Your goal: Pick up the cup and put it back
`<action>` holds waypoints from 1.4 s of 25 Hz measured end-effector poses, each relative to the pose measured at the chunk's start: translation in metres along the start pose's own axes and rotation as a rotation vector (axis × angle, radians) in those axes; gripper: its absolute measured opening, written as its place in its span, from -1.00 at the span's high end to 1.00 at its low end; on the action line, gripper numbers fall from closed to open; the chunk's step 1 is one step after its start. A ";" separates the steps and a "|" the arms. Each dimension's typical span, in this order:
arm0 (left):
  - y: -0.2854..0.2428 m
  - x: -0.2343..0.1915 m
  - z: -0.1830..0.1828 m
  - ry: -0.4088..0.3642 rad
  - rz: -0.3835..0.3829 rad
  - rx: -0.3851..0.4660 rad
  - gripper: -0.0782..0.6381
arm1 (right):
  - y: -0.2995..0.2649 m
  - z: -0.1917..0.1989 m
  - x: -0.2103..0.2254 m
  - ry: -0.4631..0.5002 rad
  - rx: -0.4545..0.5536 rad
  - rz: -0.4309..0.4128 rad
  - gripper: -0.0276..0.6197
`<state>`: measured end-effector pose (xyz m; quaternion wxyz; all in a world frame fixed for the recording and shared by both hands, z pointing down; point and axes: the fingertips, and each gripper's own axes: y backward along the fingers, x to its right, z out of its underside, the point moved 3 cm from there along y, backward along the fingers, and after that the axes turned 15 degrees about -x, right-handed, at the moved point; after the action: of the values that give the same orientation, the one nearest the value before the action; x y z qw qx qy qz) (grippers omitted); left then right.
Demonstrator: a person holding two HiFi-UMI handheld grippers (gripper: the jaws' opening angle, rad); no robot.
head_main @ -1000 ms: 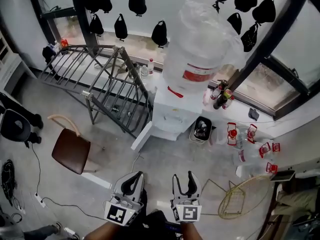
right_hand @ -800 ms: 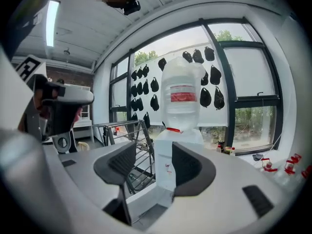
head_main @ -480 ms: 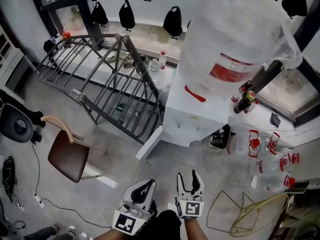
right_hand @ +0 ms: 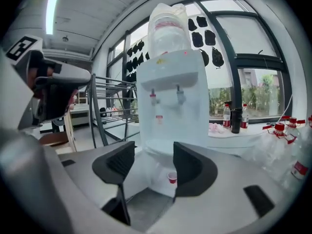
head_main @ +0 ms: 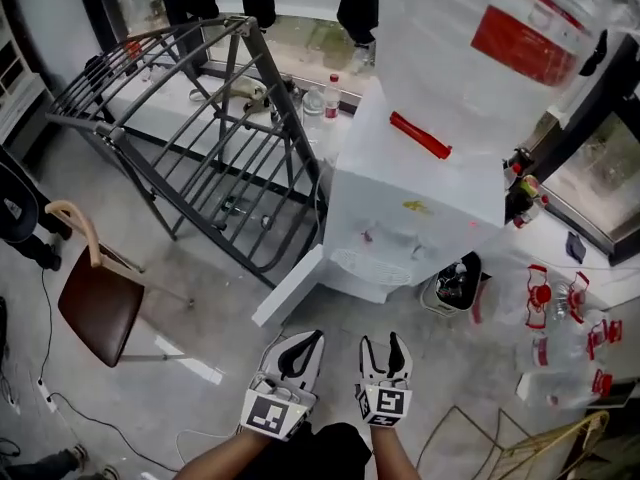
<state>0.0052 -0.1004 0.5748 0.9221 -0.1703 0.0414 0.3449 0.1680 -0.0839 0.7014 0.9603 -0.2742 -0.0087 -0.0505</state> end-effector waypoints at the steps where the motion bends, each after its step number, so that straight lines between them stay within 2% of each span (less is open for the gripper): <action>1: -0.009 -0.003 0.012 -0.005 0.003 0.005 0.76 | -0.014 0.013 0.005 0.004 -0.004 0.001 0.18; 8: -0.060 -0.031 0.096 -0.062 0.035 0.014 0.76 | -0.106 0.091 0.028 0.038 -0.024 0.014 0.15; 16: -0.110 -0.055 0.167 -0.152 0.073 0.008 0.76 | -0.193 0.141 0.036 0.032 -0.016 0.017 0.16; 24: -0.152 -0.080 0.208 -0.120 0.091 0.005 0.76 | -0.281 0.182 0.058 0.003 -0.078 0.043 0.16; 29: -0.174 -0.089 0.221 -0.133 0.104 0.003 0.76 | -0.325 0.204 0.071 -0.066 -0.124 0.051 0.15; 35: -0.198 -0.096 0.231 -0.110 0.119 -0.009 0.76 | -0.365 0.215 0.082 -0.081 -0.137 0.059 0.05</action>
<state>0.0513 -0.2206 0.8669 0.9000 -0.1527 -0.0007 0.4082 0.2149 -0.2862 1.0790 0.9393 -0.3410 -0.0359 -0.0117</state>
